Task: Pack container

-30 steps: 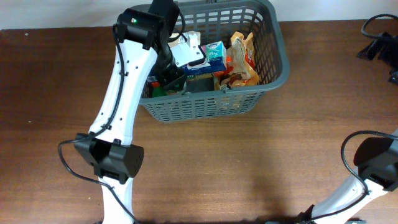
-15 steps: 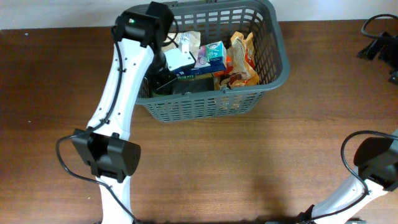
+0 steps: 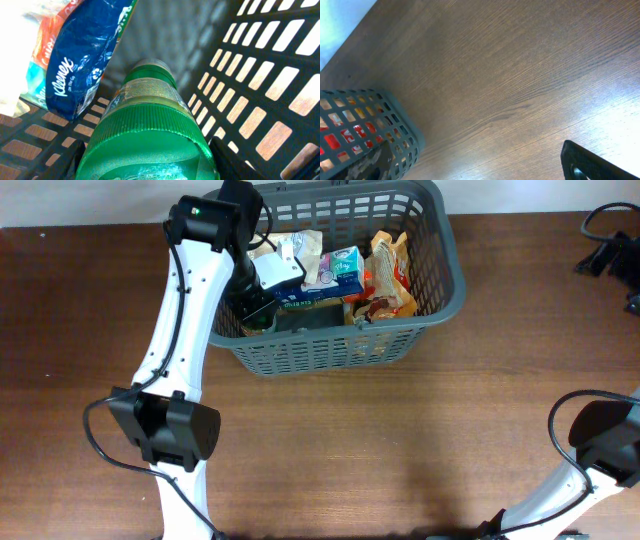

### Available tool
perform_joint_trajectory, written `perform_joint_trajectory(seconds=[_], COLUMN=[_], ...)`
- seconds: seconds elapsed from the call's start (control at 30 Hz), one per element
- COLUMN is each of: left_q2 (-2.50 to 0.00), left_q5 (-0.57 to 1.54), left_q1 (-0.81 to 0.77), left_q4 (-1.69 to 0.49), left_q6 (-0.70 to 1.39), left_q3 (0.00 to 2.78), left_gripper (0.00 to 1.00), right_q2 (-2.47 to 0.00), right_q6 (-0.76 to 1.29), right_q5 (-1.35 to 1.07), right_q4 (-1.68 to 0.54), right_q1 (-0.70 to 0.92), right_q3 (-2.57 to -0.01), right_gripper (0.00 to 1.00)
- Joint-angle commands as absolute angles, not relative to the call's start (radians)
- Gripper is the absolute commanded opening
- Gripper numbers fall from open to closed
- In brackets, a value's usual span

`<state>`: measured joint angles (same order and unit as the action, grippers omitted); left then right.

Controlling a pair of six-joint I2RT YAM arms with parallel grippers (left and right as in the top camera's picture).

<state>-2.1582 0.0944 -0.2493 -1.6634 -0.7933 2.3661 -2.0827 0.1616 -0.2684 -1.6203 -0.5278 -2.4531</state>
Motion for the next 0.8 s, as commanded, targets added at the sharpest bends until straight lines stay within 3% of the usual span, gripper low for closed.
perform_joint_trajectory(seconds=[0.0, 0.03, 0.07, 0.1, 0.5, 0.77], left_q2=[-2.130, -2.130, -2.130, -2.130, -2.130, -2.125], left_q5=[0.116, 0.116, 0.116, 0.116, 0.093, 0.082], left_q1=[-0.248, -0.248, -0.248, -0.248, -0.248, -0.249], left_q4=[-1.661, -1.661, -1.661, -1.661, -1.651, -1.628], left_q6=[-0.813, -0.813, -0.813, -0.813, -0.725, -0.517], left_q3=[2.366, 2.366, 2.366, 2.366, 2.420, 2.859], left_gripper=[0.32, 0.42, 0.60, 0.99, 0.99, 0.99], right_q2=[-2.071, -2.071, -2.071, -2.071, -2.071, -2.071], right_q6=[0.170, 0.170, 0.170, 0.170, 0.170, 0.170], right_q5=[-0.278, -0.278, -0.278, -0.278, -0.278, -0.277], right_q4=[-1.620, -1.620, -1.620, -1.620, -1.620, -1.620], right_q1=[-0.531, -0.531, -0.531, -0.531, -0.531, -0.531], right_q3=[-2.451, -2.451, -2.451, -2.451, -2.451, -2.451], right_gripper=[0.99, 0.99, 0.99, 0.99, 0.99, 0.99])
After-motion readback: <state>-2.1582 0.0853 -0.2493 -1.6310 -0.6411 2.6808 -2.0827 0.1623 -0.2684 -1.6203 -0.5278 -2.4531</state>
